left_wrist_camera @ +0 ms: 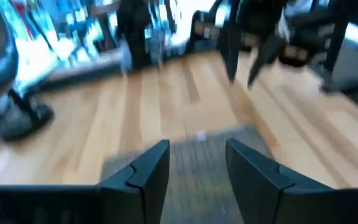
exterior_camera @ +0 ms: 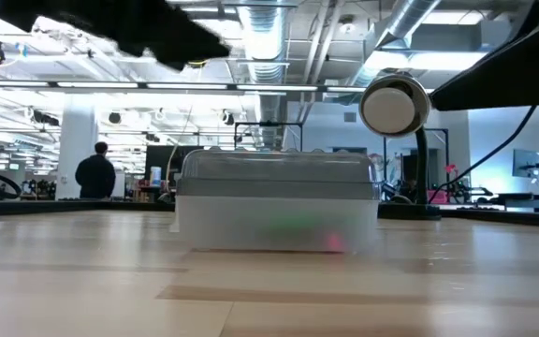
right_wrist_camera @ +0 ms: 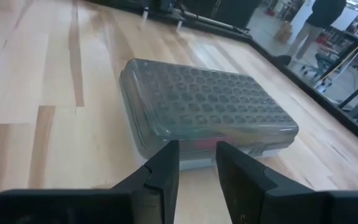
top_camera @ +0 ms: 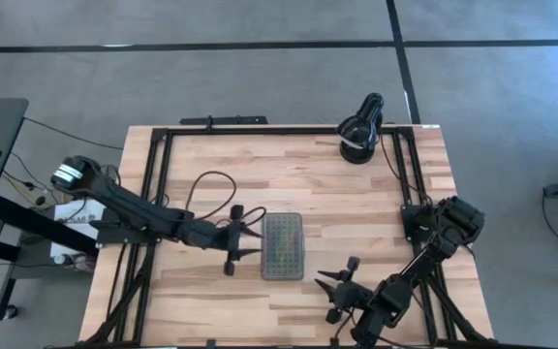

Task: Pick & place school supplies into a supply box
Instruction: Close the transparent supply box

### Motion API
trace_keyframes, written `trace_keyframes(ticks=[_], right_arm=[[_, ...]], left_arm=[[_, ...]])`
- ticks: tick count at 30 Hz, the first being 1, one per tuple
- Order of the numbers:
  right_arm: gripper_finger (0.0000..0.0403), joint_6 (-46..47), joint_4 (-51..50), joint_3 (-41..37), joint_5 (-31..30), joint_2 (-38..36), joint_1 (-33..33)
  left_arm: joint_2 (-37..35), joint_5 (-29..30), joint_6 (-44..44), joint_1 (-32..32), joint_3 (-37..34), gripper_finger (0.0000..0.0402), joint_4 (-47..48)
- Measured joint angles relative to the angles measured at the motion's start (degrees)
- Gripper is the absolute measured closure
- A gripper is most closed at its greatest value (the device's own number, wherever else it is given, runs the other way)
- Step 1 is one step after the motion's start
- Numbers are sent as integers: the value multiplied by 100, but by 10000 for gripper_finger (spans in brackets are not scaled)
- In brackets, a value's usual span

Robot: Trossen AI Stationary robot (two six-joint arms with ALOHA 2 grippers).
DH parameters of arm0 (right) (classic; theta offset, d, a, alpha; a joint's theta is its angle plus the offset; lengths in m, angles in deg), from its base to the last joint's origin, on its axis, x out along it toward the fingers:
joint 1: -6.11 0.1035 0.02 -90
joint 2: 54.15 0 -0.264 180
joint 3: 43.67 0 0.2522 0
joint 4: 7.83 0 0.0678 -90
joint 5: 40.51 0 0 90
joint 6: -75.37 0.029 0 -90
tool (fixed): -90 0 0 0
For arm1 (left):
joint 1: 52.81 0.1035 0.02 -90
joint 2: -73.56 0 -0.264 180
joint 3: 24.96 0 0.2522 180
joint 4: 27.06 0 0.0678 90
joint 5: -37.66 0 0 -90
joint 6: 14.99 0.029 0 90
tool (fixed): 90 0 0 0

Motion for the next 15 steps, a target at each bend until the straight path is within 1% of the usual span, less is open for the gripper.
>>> trace_keyframes(ticks=[4, 11, 15], right_arm=[[301, -34, 7, 2, -47, -37, -13], [301, -41, -76, 2, -127, -37, -12], [301, -42, -82, 2, -127, -37, -13]], left_arm=[[405, -99, 339, 99, 4, 249, -854], [1447, -551, 356, 458, 4, 249, -1970], [1892, -800, 290, 680, 4, 249, -2439]])
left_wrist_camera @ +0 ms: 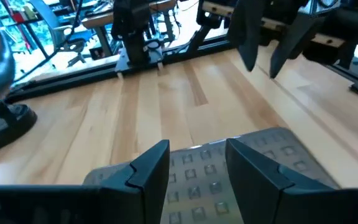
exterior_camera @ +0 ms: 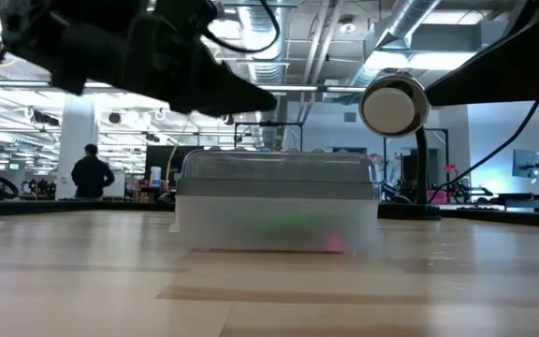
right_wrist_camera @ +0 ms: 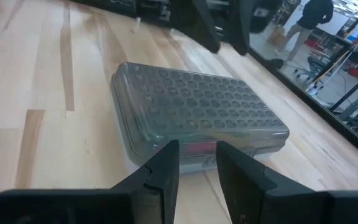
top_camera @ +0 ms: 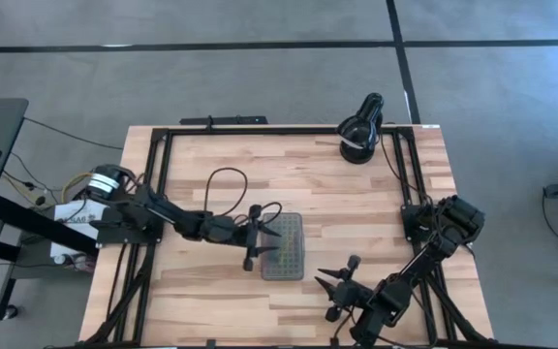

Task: Pick & place school supplies into a supply box
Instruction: Close the transparent supply box

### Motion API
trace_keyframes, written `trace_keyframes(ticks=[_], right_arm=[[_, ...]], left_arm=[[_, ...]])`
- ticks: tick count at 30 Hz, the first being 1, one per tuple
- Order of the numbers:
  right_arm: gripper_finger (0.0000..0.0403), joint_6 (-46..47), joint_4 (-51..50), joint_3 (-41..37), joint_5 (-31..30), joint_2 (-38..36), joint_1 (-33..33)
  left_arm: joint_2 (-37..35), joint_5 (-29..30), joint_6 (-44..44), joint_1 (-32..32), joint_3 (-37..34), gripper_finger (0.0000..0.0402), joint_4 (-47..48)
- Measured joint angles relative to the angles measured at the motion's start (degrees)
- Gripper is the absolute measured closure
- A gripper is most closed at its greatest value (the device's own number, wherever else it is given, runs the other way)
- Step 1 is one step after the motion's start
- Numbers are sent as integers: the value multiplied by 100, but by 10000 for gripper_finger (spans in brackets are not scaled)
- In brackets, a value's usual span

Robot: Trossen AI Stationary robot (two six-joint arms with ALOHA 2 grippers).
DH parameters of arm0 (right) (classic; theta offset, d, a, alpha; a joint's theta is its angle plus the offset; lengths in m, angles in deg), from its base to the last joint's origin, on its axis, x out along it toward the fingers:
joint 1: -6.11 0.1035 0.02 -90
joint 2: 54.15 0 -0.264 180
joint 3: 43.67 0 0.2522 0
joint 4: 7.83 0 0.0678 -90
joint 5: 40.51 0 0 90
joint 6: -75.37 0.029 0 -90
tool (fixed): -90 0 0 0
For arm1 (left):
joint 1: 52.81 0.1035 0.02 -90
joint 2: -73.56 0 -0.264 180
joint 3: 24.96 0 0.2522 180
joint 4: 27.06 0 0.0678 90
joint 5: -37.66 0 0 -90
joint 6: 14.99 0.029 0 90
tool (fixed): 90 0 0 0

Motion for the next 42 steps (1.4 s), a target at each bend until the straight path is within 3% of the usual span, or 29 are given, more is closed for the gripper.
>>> trace_keyframes(ticks=[10, 42], right_arm=[[301, 2, 26, 0, 4, 0, 0], [301, 6, 9, 0, 11, 0, 39]], left_arm=[[620, -435, -216, 311, 256, 249, -165], [622, -714, -726, 446, 321, 249, 530]])
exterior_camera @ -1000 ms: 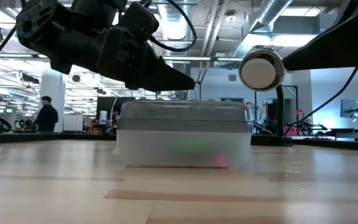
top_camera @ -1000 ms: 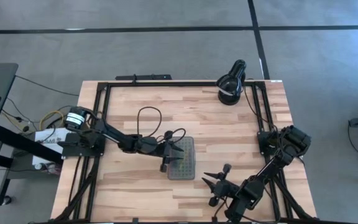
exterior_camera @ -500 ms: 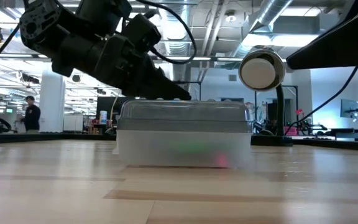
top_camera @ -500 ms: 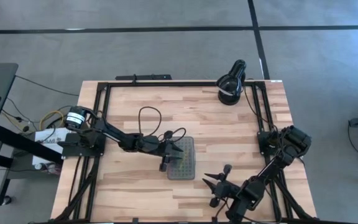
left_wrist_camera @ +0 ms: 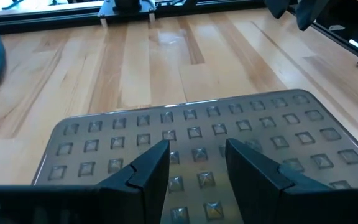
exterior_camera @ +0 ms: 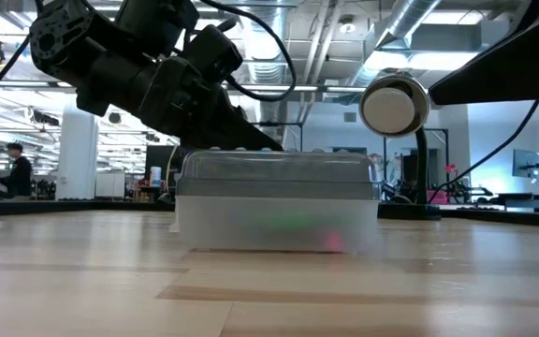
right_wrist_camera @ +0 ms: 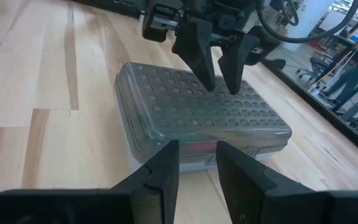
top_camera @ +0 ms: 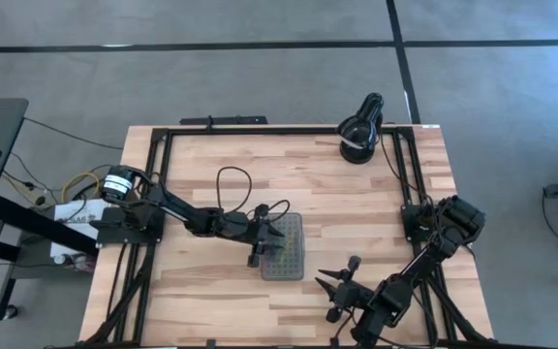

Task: Pick & place school supplies into a supply box
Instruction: Close the transparent supply box

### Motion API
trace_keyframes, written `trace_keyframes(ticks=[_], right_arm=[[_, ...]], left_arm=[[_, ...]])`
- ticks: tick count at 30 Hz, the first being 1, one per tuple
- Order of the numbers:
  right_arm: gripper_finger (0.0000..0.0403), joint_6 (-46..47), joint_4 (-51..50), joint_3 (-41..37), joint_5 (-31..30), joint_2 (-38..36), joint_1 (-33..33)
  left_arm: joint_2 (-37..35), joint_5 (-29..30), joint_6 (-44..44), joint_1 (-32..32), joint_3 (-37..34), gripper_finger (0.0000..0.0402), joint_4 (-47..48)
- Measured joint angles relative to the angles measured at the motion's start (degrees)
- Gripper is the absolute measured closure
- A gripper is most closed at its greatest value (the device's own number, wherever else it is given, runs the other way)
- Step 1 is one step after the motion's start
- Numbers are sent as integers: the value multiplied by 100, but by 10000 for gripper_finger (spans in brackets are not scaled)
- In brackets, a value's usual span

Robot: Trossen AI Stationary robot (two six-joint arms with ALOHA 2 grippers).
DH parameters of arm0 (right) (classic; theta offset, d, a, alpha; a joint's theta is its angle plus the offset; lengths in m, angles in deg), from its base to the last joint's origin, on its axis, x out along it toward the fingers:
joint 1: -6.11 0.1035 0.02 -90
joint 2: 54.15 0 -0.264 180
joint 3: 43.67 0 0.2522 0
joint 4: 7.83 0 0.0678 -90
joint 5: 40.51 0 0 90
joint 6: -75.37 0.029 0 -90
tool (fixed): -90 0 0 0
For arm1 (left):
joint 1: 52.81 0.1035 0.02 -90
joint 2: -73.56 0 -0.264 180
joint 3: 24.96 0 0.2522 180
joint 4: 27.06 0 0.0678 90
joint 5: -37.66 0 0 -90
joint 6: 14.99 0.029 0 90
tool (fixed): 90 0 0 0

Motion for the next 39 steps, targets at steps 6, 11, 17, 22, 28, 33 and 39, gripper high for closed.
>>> trace_keyframes(ticks=[6, 11, 17, 22, 28, 33, 39], right_arm=[[301, 40, 0, 0, 0, 2, 2], [301, 43, 0, 1, 12, 2, 2], [301, 44, -2, 2, 17, 2, 2], [301, 48, -4, 2, 17, 2, 48], [301, 179, -26, 4, 18, 4, 159], [301, 204, 3, 2, 12, 4, 201], [301, 204, 0, 4, 11, 4, 199]], left_arm=[[0, 15, -139, 0, 0, 249, 36], [245, 45, -313, 52, 38, 249, -67], [1043, -266, -458, 236, 405, 249, -491], [1257, -581, -454, 330, 636, 249, -567], [1267, -587, -448, 330, 632, 249, -577], [1268, -588, -448, 330, 626, 249, -586], [1270, -592, -436, 328, 621, 249, -601]])
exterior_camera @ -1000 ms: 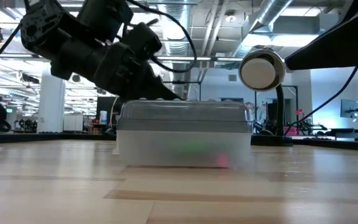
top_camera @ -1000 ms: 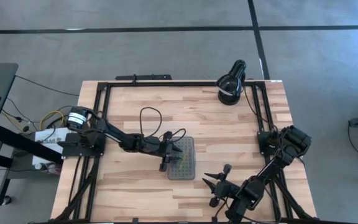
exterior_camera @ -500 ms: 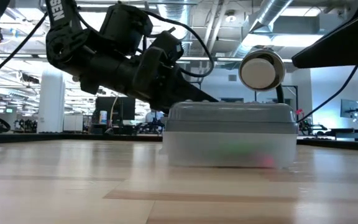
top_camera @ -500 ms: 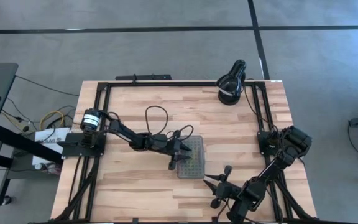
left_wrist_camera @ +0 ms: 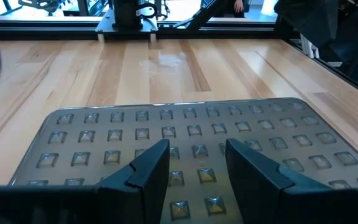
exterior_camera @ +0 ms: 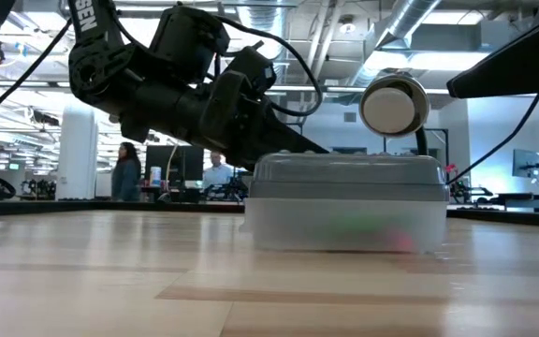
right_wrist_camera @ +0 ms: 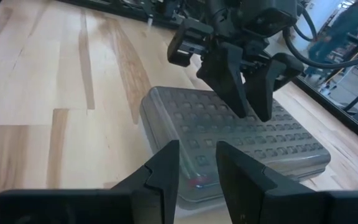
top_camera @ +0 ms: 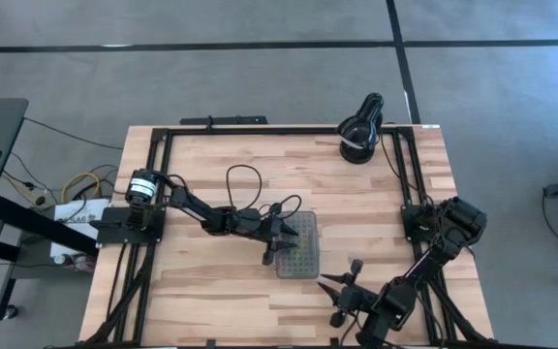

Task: Pick & place school supplies into a supply box
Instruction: Close the transparent supply box

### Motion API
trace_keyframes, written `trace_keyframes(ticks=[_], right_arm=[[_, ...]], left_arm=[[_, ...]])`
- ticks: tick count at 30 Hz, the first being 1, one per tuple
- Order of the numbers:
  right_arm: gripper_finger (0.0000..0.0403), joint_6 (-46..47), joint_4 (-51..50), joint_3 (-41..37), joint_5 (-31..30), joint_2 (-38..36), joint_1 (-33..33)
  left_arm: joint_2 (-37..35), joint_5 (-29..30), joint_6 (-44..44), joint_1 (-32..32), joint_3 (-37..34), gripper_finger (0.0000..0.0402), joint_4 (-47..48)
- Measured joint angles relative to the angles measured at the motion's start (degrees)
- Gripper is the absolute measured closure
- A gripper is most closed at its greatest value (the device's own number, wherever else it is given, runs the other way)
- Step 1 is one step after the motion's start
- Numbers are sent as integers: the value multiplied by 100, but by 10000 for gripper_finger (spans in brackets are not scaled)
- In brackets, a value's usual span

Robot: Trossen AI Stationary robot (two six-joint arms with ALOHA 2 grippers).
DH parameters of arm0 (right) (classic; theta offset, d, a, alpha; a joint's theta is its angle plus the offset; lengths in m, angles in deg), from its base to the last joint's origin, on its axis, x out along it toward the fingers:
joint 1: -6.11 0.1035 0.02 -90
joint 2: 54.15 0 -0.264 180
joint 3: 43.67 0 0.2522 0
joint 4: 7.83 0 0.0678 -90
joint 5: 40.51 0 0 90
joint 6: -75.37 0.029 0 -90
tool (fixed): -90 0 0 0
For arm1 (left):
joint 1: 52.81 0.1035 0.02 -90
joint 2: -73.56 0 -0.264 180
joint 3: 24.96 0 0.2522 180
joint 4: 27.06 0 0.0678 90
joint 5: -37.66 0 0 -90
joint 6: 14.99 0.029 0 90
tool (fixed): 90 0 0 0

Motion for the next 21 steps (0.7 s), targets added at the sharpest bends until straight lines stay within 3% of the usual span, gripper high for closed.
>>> trace_keyframes(ticks=[14, 21], right_arm=[[301, -64, -2, -1, -4, 0, 2], [301, -903, -37, -2, 185, -389, -50]], left_arm=[[-23, -84, 379, -22, -28, 249, -389], [-670, -89, 791, -60, -63, 249, -104]])
